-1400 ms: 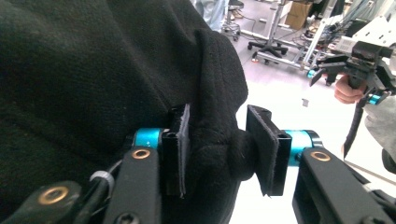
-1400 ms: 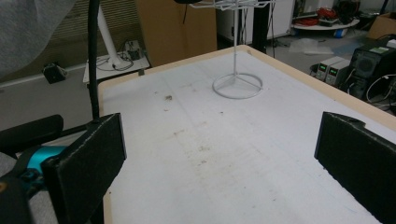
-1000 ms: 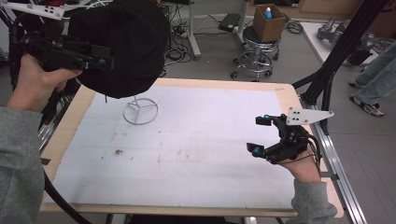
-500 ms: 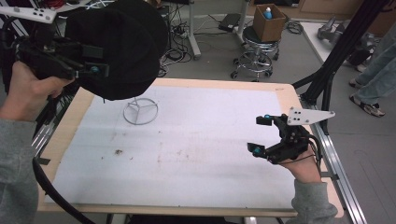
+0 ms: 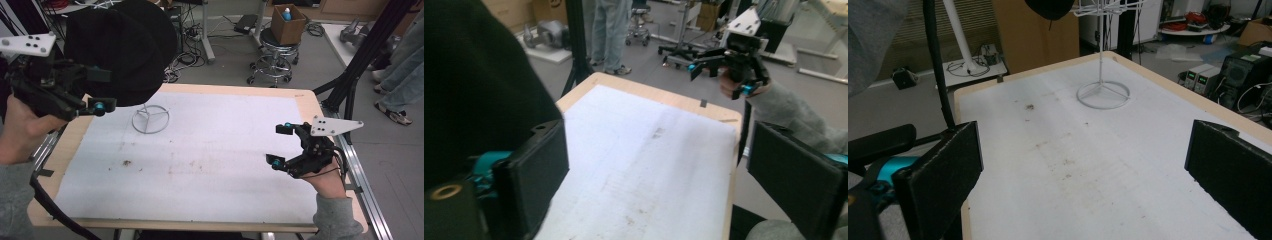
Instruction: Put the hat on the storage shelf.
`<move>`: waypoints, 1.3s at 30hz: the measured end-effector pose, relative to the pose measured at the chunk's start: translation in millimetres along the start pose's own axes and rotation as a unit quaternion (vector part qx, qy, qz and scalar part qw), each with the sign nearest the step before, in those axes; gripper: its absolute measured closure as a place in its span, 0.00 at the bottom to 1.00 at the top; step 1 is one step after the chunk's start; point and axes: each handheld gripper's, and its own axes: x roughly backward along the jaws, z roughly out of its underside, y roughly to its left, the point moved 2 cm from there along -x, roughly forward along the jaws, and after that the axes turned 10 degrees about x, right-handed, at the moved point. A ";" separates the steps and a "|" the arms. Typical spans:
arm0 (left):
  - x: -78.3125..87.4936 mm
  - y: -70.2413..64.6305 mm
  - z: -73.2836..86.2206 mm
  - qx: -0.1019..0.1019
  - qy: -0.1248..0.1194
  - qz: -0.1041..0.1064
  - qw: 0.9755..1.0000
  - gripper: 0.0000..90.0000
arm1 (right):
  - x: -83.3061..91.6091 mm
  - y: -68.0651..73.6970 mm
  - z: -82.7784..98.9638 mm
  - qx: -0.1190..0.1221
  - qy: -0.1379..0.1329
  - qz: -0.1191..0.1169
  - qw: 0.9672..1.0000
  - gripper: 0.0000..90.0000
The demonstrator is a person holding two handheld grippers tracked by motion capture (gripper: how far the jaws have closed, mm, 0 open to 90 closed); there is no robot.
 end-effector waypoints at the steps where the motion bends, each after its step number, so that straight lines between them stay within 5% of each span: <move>1: 0.8 -3.1 2.0 -0.003 -0.003 0.001 1.000 0.10 | 0.0 0.6 -0.5 0.000 -0.001 -0.001 1.000 0.01; 8: -0.7 -17.8 22.7 -0.016 -0.028 0.009 0.999 0.08 | 1.7 -2.0 -0.1 -0.004 0.000 0.003 1.000 0.01; 19: -14.9 -8.4 67.8 0.010 -0.070 0.015 0.997 0.08 | 14.4 -3.8 -0.2 -0.005 -0.016 0.020 1.000 0.01; 28: -26.9 -6.9 90.1 0.009 -0.070 -0.008 0.997 0.07 | 26.1 -5.3 -0.1 -0.005 -0.029 0.033 0.999 0.01; 31: -31.7 -4.6 96.4 0.008 -0.067 -0.030 0.997 0.07 | 28.1 -6.1 0.4 -0.005 -0.031 0.037 0.999 0.01; 39: -34.4 4.6 112.9 0.024 -0.075 -0.034 0.996 0.08 | 31.3 -6.7 1.5 -0.009 -0.032 0.044 0.999 0.01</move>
